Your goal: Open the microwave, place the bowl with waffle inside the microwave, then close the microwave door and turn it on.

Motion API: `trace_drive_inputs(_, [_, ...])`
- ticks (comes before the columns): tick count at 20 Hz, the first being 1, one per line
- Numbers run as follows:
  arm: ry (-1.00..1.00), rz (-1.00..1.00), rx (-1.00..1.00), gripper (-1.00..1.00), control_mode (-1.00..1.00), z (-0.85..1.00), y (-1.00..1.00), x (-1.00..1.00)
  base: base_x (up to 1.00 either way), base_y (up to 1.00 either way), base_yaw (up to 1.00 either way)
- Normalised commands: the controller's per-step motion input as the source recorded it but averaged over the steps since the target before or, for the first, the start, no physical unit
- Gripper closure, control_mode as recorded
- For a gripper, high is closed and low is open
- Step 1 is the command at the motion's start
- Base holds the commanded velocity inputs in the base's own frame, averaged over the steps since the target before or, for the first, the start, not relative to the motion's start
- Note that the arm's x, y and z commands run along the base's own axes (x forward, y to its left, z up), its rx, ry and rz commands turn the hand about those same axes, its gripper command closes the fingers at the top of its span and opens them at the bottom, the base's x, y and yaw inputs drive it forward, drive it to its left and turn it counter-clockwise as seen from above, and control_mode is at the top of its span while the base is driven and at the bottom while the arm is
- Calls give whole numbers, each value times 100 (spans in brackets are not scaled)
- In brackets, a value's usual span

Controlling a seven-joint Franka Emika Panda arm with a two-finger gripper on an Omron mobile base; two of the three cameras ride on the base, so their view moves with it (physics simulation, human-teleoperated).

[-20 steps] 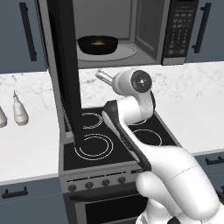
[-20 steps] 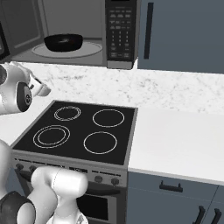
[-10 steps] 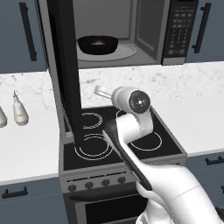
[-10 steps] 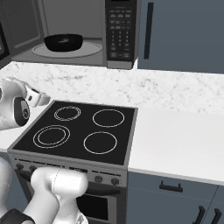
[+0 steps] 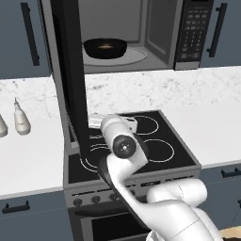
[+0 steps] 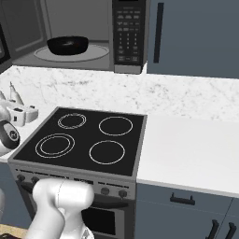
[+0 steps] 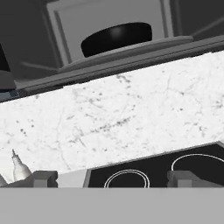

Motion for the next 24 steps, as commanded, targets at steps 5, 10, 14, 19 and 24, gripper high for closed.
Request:
trace_drive_inputs(5, [-17, -4, -10, -100, -100, 6, 76, -50, 0, 0, 0])
trace_drive_inputs(10, [-2, -5, -8, -100, -100, 15, 74, -34, 0, 0, 0])
trace_drive_inputs(14, [0, -3, -12, -100, -100, 0, 73, -11, 0, 0, 0])
trace_drive_inputs(19, [-1, -6, -15, -100, -100, 0, 86, -10, 0, 0, 0])
trace_drive_inputs(24, [-2, -7, -16, -100, -100, -1, 90, -28, 0, 0, 0])
